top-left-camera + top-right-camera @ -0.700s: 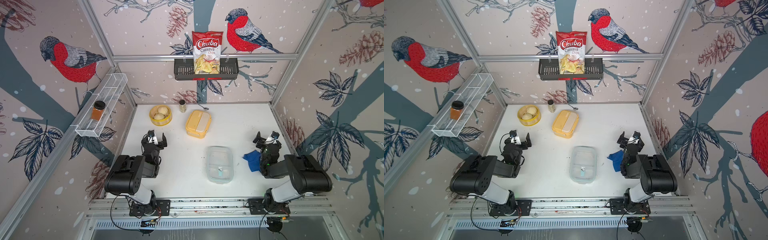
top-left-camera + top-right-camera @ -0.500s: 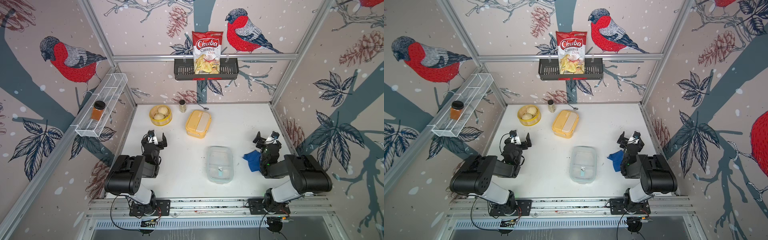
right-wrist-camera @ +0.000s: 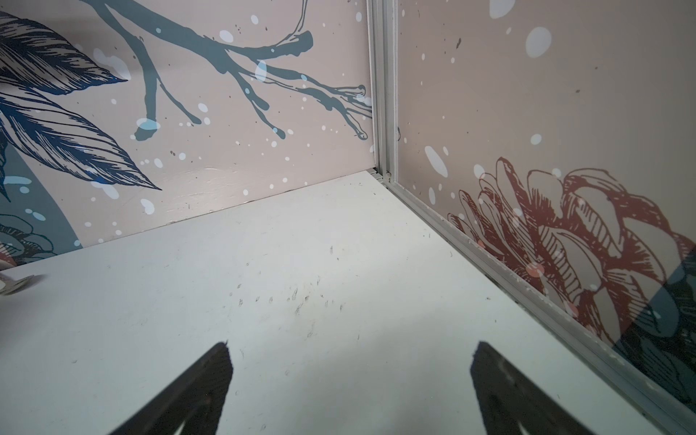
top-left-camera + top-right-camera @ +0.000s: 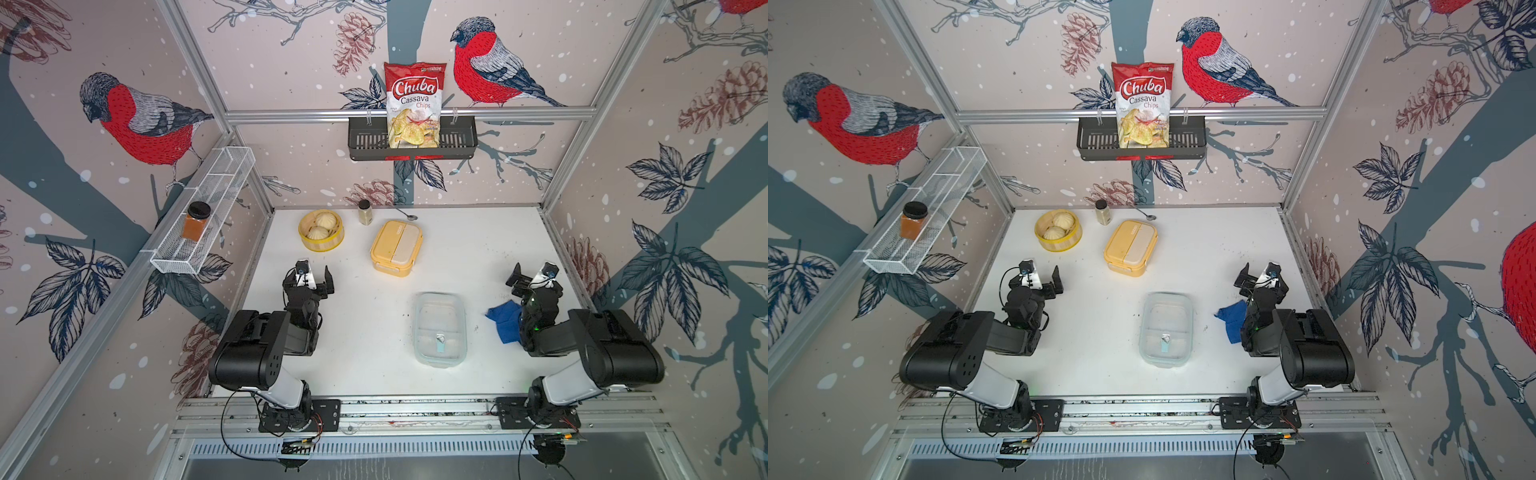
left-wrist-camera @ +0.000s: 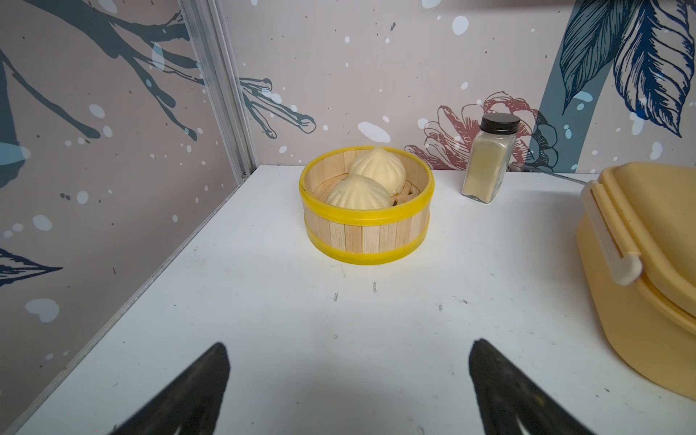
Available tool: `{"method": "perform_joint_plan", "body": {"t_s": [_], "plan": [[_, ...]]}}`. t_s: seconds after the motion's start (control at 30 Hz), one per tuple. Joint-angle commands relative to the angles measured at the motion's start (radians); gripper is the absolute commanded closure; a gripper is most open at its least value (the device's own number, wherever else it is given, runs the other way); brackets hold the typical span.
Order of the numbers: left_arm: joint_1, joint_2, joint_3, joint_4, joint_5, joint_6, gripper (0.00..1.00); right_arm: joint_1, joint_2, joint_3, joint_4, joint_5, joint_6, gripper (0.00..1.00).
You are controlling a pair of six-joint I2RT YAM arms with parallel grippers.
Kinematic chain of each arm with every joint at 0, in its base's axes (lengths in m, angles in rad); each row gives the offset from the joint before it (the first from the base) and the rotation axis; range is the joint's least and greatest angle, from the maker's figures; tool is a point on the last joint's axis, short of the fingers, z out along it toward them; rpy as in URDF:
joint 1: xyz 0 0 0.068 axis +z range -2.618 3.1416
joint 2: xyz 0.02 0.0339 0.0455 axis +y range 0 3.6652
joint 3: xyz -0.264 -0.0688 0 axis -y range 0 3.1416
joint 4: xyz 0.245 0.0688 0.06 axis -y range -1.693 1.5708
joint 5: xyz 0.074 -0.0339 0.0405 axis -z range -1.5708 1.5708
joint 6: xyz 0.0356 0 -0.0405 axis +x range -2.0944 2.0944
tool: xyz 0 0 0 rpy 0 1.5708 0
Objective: Wipe the insides of the lunch boxes
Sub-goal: Adjust the lunch box at the center of the board.
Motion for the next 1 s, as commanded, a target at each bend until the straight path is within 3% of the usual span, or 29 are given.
{"method": "perform_joint_plan", "body": {"t_s": [0.0, 0.13, 0.23, 0.3, 0.43, 0.57, 0.77, 0.87, 0.97], "plan": [[0.0, -0.001, -0.002, 0.056, -0.001, 0.007, 0.02, 0.001, -0.003, 0.001, 0.035, 0.004, -0.009, 0.0], [-0.021, -0.06, 0.033, -0.047, -0.074, 0.008, 0.02, 0.007, -0.064, 0.018, -0.034, -0.008, -0.024, 0.0], [-0.105, -0.198, 0.199, -0.457, -0.243, -0.02, 0.02, 0.03, -0.195, 0.12, -0.338, 0.004, -0.022, 0.0], [-0.15, -0.265, 0.298, -0.674, -0.184, -0.058, 0.02, 0.037, -0.275, 0.199, -0.572, -0.071, 0.045, 0.0], [-0.247, -0.441, 0.31, -0.855, -0.081, -0.241, 0.02, 0.058, -0.401, 0.247, -0.775, -0.255, 0.194, 0.0], [-0.378, -0.618, 0.287, -1.042, -0.105, -0.414, 0.03, 0.099, -0.466, 0.229, -0.877, -0.467, 0.3, 0.0], [-0.6, -0.723, 0.242, -1.289, -0.063, -0.728, 0.02, 0.145, -0.498, 0.21, -1.063, -0.682, 0.395, 0.0], [-0.728, -0.755, 0.198, -1.319, -0.067, -0.894, 0.02, 0.195, -0.527, 0.172, -1.078, -0.707, 0.42, 0.0], [-0.878, -0.741, 0.156, -1.311, -0.1, -1.064, 0.01, 0.246, -0.543, 0.148, -1.131, -0.625, 0.44, 0.0]]}}
